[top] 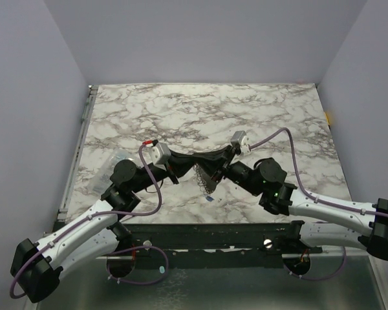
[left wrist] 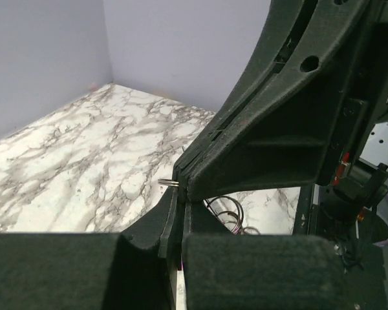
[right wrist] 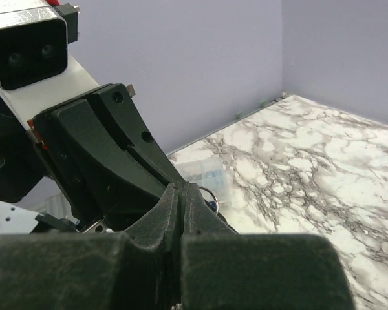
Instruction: Put the keys on the keyring
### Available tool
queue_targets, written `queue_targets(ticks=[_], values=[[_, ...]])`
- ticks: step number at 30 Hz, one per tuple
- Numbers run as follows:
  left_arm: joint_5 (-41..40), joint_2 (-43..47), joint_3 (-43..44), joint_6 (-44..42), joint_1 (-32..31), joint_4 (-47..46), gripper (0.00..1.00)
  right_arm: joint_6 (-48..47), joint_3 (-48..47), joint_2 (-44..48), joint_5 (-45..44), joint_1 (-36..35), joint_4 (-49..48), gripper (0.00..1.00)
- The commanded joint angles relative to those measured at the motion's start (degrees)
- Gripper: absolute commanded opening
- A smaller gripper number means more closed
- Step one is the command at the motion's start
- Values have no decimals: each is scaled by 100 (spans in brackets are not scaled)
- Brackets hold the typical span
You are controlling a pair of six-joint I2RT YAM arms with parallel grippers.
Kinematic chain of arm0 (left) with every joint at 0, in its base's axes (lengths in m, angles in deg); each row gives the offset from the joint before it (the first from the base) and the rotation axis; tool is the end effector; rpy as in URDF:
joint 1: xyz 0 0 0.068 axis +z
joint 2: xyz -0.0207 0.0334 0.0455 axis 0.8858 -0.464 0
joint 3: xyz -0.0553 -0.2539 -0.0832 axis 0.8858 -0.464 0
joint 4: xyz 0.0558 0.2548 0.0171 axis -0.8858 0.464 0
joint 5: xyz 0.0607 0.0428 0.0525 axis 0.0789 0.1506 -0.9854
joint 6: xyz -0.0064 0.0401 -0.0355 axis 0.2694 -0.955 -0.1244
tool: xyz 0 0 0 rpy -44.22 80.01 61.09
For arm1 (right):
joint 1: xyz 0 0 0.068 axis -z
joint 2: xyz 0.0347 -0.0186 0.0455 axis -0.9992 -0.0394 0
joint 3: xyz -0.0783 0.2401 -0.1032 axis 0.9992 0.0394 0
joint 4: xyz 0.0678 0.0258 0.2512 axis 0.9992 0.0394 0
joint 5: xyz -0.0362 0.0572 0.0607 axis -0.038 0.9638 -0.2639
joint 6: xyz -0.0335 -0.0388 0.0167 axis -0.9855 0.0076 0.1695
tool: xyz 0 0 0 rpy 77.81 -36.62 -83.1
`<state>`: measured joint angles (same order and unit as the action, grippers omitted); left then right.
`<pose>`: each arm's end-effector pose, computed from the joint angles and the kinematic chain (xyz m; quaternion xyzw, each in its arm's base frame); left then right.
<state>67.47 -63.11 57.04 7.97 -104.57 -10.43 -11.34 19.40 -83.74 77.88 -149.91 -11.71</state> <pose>0.1290 -0.1371 0.3158 0.3354 0.5256 -0.4466 0.6416 0.1165 0.2179 0.3354 -0.2569 0.5605 0.4571 0.6410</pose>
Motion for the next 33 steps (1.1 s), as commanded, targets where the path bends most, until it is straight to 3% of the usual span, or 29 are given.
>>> queue_targets(ticks=[1,13,26,33], values=[[-203,-16,153,584,23,-462,0,-430,215,-106,-373,-172,184,1],[161,-59,128,367,196,-467,0,-422,615,331,-391,-172,565,1],[138,236,-222,-551,183,-393,0,-336,159,612,-486,-175,1413,1],[230,371,-393,-1110,128,-385,0,149,-234,625,-497,-172,1997,1]])
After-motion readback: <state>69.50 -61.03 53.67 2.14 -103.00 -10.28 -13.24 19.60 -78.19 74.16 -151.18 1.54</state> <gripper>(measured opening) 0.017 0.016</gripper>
